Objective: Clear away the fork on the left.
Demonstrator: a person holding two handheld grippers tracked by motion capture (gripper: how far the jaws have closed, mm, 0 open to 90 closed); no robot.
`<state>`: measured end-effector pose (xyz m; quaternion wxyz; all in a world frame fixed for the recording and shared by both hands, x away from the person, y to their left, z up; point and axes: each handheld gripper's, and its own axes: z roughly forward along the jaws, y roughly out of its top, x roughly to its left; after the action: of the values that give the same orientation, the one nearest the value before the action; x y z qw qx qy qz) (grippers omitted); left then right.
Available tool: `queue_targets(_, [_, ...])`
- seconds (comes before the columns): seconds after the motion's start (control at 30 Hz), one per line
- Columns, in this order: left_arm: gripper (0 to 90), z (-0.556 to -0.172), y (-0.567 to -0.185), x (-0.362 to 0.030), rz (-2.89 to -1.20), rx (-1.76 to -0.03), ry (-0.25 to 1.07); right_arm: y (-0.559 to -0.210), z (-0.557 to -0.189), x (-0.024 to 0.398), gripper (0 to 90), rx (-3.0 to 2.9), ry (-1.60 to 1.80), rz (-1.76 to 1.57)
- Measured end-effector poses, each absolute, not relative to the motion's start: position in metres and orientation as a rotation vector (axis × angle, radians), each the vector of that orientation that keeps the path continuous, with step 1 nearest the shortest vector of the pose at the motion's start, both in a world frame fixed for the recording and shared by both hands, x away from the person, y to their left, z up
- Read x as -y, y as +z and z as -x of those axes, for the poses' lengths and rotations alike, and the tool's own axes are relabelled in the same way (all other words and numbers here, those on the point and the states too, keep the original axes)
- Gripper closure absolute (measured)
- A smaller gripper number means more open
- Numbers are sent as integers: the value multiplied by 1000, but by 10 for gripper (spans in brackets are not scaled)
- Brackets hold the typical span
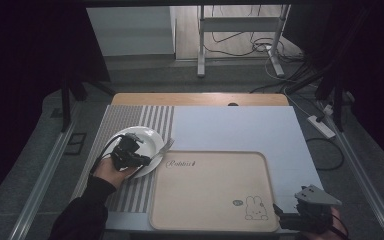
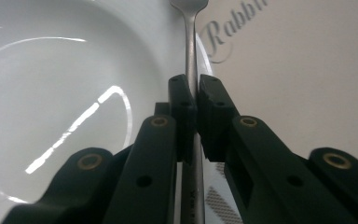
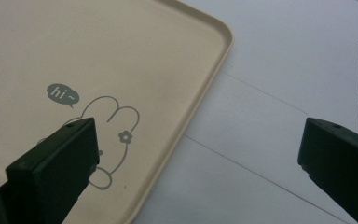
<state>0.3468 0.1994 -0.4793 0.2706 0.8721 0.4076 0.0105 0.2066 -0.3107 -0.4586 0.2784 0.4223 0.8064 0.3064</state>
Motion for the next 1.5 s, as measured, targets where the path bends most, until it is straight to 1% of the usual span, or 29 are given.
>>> queue_targets(0.23, [842, -332, -483, -180, -2348, -1087, -6, -459, -207, 311, 0, -2166, 820, -1131])
queue_targets(0.47, [842, -315, -485, -153, -2370, -1036, -27, -459, -207, 310, 0, -2172, 811, -1127])
queue_targets(0.9, [841, -301, -499, -107, -2460, -944, -48, -460, -207, 308, 0, -2178, 803, -1116])
queue_targets(1.03, [840, -295, -505, -99, -2490, -940, -85, -459, -206, 308, 0, -2180, 803, -1117])
queue_targets(1.13, [818, -294, -508, -95, -2507, -912, -104, -459, -206, 308, 0, -2183, 802, -1114])
queue_targets(1.2, [748, -295, -505, -94, -2495, -897, -103, -460, -206, 308, 0, -2185, 799, -1109])
queue_targets(1.23, [729, -296, -504, -93, -2486, -895, -83, -460, -206, 308, 0, -2188, 798, -1108])
queue_targets(1.27, [736, -297, -502, -92, -2488, -881, -64, -460, -206, 308, 0, -2189, 797, -1108])
queue_targets(1.3, [761, -298, -500, -90, -2484, -868, -57, -460, -206, 308, 0, -2189, 797, -1108])
queue_targets(1.37, [878, -300, -500, -85, -2497, -821, -65, -460, -207, 308, 0, -2189, 795, -1108])
queue_targets(1.5, [889, -307, -503, -74, -2539, -767, -77, -460, -207, 307, 0, -2193, 789, -1100])
